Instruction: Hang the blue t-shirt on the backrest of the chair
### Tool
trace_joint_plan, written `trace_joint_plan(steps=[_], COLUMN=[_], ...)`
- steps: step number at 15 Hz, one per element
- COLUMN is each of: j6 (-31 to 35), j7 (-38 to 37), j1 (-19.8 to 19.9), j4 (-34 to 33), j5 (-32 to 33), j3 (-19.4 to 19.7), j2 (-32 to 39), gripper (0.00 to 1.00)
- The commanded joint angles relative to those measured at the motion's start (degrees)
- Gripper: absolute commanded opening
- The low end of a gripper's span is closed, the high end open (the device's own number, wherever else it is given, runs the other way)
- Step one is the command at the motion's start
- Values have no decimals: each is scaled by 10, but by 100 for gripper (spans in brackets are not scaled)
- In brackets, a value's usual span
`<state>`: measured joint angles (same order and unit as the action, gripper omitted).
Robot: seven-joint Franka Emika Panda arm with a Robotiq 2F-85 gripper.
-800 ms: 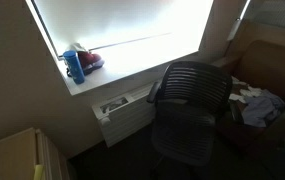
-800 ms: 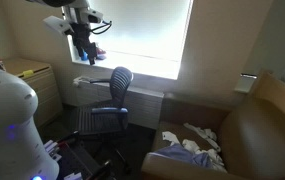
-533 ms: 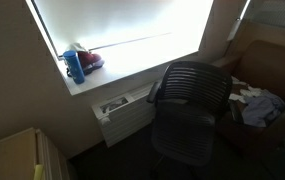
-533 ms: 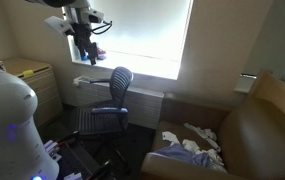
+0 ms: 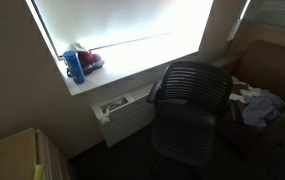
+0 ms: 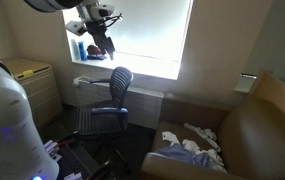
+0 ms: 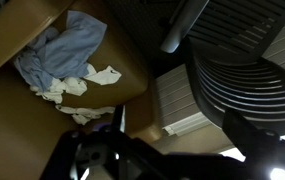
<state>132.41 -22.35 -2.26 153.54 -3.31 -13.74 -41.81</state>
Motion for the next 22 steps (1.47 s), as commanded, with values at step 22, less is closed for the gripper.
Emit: trace_joint_plan(steps=[22], j6=[206], j7=[-539], j1=[303], j4=[-113], j5=[319], j3=[-77], j2=[398], gripper=[100])
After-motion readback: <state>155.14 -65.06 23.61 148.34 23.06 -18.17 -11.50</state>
